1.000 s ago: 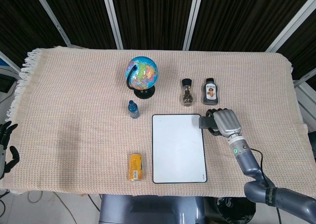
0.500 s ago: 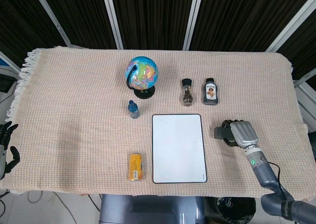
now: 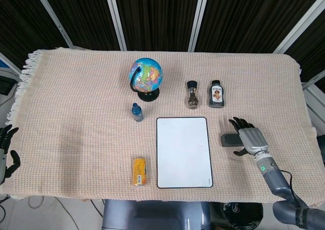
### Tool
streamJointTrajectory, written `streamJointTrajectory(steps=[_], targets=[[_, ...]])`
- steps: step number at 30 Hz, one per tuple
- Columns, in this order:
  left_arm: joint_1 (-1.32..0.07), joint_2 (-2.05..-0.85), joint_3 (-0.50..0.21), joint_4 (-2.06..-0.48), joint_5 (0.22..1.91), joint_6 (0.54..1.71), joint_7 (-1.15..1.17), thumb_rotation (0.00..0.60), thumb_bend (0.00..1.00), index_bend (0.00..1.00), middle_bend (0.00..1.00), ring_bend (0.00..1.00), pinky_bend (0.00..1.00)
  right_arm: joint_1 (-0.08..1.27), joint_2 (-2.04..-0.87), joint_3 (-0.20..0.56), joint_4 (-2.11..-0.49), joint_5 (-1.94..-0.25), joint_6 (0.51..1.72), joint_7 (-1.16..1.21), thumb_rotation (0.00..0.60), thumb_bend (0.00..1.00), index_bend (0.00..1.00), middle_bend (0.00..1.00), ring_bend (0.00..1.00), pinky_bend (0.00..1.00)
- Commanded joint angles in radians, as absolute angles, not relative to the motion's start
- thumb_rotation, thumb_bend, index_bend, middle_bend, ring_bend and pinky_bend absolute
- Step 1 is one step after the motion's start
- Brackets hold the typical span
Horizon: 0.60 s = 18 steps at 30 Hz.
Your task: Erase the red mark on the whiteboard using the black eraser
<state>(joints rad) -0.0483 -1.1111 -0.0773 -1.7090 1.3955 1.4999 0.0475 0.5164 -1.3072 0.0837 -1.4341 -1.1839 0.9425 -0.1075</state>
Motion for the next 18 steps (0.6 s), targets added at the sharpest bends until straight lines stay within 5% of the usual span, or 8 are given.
streamJointTrajectory(steps=[1,18], targets=[[-0.048,-1.111,-0.078,-1.710,1.396,1.500,0.047,0.600,0.75,0.12,0.04,0.00,0.00,0.501,-1.271,0.095,-1.485,-1.184,0.976,-0.112,0.600,0.07,0.00,0.00,0.05,0.18],[-0.046,-1.112,-0.074,-1.710,1.405,1.506,0.050,0.600,0.75,0.12,0.04,0.00,0.00,0.220,-1.201,0.006,-1.659,-1.429,1.466,-0.136,0.600,0.07,0.00,0.00,0.05,0.18]])
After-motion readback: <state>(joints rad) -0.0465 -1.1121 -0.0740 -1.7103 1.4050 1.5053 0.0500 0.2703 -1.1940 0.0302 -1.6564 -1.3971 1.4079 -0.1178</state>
